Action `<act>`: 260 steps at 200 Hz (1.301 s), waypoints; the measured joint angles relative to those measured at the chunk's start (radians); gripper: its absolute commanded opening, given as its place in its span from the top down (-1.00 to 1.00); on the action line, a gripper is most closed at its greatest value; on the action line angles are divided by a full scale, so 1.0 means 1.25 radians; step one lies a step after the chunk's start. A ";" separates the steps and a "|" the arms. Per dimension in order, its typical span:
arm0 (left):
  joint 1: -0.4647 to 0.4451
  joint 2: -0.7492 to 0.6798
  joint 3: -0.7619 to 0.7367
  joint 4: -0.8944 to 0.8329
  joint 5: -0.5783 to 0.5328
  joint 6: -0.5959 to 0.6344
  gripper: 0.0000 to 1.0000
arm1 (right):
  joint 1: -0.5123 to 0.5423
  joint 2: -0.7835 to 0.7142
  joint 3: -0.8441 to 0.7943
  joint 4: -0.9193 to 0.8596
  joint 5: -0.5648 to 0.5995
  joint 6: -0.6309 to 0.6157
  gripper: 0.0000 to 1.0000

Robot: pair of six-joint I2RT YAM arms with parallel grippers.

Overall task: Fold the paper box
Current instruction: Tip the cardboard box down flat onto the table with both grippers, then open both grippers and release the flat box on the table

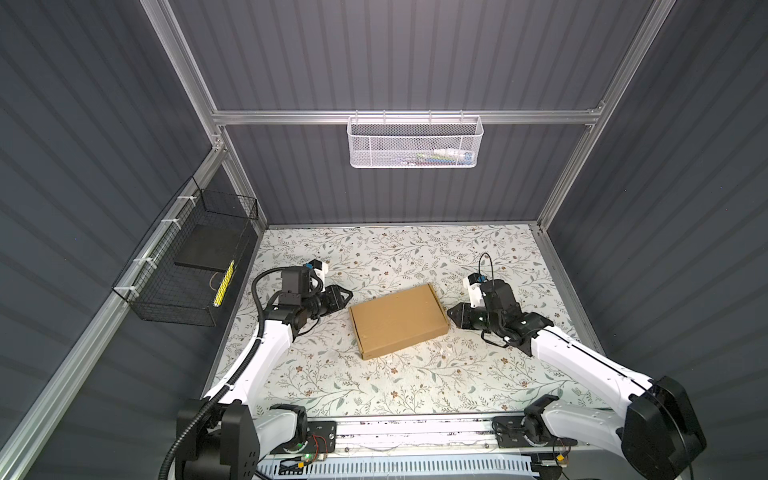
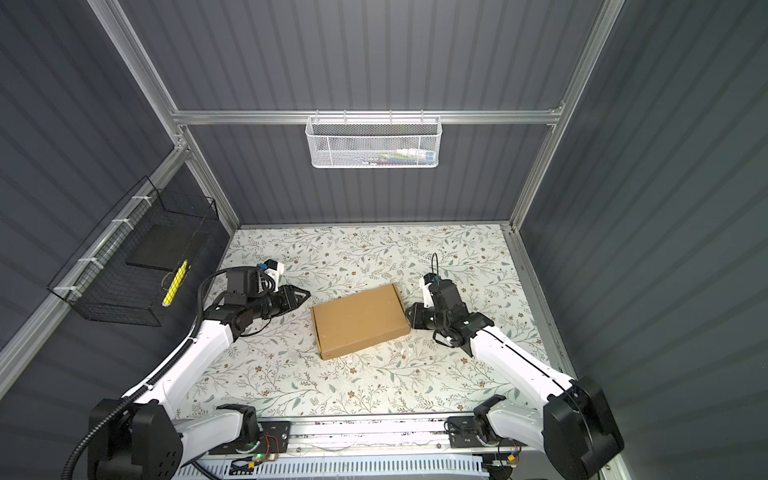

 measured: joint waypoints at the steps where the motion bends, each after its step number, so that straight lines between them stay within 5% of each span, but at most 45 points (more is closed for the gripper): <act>1: 0.000 0.000 0.000 0.000 0.000 0.000 0.24 | 0.000 0.000 0.000 0.000 0.000 0.000 0.55; 125: 0.000 -0.017 -0.017 -0.036 -0.079 -0.014 0.43 | -0.001 0.007 0.006 -0.042 0.038 -0.004 0.54; 260: 0.000 0.101 -0.080 -0.038 -0.167 -0.043 0.59 | -0.062 0.210 0.072 -0.055 0.049 -0.063 0.54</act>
